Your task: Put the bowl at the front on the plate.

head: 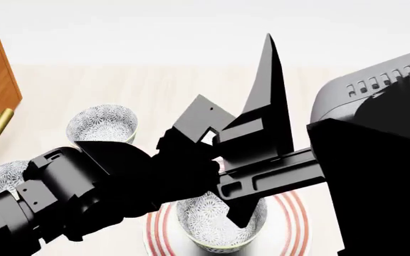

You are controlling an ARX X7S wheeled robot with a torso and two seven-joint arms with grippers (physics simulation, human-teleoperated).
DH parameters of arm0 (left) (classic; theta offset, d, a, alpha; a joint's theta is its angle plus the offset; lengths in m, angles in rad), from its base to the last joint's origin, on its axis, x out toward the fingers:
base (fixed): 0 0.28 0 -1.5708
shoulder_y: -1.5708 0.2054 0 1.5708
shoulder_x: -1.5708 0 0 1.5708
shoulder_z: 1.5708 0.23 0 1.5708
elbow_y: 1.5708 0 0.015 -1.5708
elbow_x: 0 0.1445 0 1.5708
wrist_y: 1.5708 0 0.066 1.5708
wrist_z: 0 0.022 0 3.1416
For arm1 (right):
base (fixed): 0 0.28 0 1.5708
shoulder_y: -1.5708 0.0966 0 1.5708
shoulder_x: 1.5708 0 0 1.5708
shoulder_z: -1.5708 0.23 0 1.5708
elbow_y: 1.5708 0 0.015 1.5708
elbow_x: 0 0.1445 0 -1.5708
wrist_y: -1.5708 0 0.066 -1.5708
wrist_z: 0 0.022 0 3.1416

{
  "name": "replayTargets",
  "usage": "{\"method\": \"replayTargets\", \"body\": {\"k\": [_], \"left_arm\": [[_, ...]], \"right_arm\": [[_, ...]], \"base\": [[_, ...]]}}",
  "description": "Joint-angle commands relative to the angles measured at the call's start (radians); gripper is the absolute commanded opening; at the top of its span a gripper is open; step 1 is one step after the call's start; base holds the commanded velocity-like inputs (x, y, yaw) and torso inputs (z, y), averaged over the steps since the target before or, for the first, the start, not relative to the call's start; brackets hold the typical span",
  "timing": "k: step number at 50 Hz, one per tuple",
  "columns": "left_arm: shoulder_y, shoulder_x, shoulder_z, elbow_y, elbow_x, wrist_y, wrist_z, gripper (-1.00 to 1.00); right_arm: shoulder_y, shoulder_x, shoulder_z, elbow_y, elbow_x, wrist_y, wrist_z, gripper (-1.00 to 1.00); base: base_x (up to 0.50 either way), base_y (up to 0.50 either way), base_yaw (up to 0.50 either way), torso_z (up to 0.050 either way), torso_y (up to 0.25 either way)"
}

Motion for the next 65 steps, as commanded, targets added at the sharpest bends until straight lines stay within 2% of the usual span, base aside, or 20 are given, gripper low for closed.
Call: {"method": "replayTargets", "body": {"k": [1,12,22,32,40,44,52,65], "left_arm": [[-0.001,0.007,0.023,-0.119,-0.032,0.067,0.028,1.00],[-0.018,0.008,0.104,-0.204,-0.105,0.146,-0.012,1.00],[-0.031,0.008,0.111,-0.280,-0.151,0.179,-0.031,1.00],[-0.041,0.002,0.099,-0.303,-0.176,0.218,-0.100,1.00],[-0.019,-0.088,0.084,-0.134,-0.178,0.255,-0.200,1.00],[-0.003,-0.177,0.063,0.029,-0.192,0.276,-0.266,1.00],[0.033,-0.302,0.042,0.271,-0.194,0.319,-0.343,1.00],[0.068,-0.412,0.009,0.485,-0.177,0.395,-0.422,1.00]], "right_arm": [[-0.020,0.001,0.003,-0.007,-0.019,-0.007,-0.009,1.00],[-0.026,0.014,0.012,-0.019,-0.018,-0.017,-0.003,1.00],[-0.040,0.023,0.022,-0.022,-0.032,-0.024,-0.019,1.00],[-0.038,0.036,0.029,-0.028,-0.021,-0.031,-0.015,1.00],[-0.058,0.034,0.032,-0.026,-0.047,-0.033,-0.030,1.00],[-0.072,0.035,0.034,-0.030,-0.060,-0.037,-0.033,1.00],[-0.109,0.038,0.039,-0.032,-0.101,-0.046,-0.045,1.00],[-0.142,0.046,0.049,-0.043,-0.124,-0.064,-0.046,1.00]], "base": [[0.00,0.00,0.00,0.000,0.000],[0.00,0.00,0.00,0.000,0.000],[0.00,0.00,0.00,0.000,0.000],[0.00,0.00,0.00,0.000,0.000],[0.00,0.00,0.00,0.000,0.000],[0.00,0.00,0.00,0.000,0.000],[0.00,0.00,0.00,0.000,0.000],[0.00,0.00,0.00,0.000,0.000]]}}
